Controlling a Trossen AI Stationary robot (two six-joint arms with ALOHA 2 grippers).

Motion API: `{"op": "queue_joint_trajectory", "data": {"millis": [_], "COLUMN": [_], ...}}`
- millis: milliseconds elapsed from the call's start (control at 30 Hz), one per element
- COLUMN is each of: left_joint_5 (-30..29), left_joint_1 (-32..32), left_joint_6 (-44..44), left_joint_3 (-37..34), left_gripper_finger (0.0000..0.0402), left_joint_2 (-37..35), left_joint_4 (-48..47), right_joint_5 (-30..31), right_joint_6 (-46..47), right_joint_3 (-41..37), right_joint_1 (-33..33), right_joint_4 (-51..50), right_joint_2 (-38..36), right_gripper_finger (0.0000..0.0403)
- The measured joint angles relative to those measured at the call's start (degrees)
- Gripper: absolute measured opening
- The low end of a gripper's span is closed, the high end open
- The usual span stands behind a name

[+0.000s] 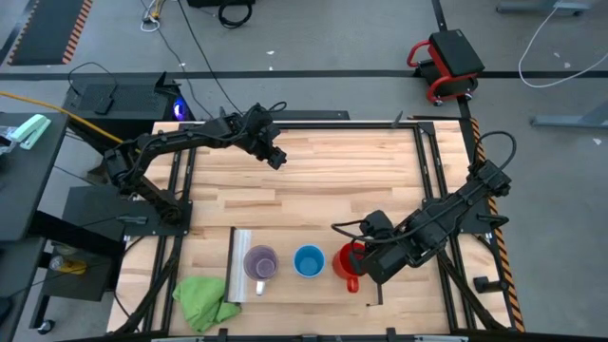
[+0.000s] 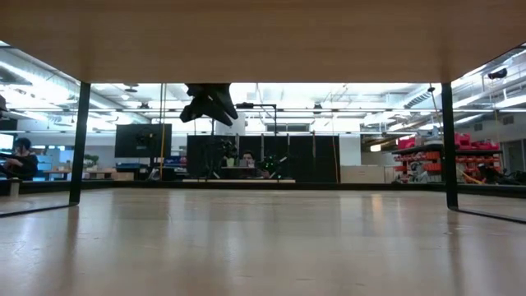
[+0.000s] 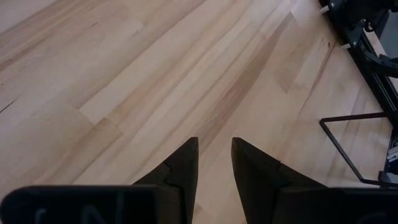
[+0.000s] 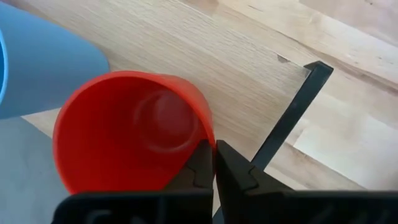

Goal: Stack small to large cups/mugs on shelf
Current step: Put the red mug on the shelf

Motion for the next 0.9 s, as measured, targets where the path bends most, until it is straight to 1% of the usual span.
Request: {"op": "queue_joint_trajectory", "data": {"millis": [333,700,900], "left_joint_5": [0.00,0.00,0.00], "left_joint_1": [0.00,-0.01,-0.02], "left_joint_6": [-0.02,-0.03,-0.04], "left_joint_3": [0.00,0.00,0.00], "left_gripper_finger": [0.0105,0.0105,0.0105], "left_joint_2": [0.00,-0.02,-0.02], "left_joint_4": [0.01,0.00,0.01], "right_joint_5": [-0.02,-0.05,-0.03], "right_joint_6": [-2.58,-4.32,-5.47], "right_joint_3": [-0.01,-0.02,-0.02], "right_joint_1": [0.11,0.38,0.39], "right_joint_4": [-0.07,0.28,0.31], "right_joint_2": [-0.07,-0.09,-0.11], "right_gripper_finger": [0.0014,0.0055,0.0064]}}
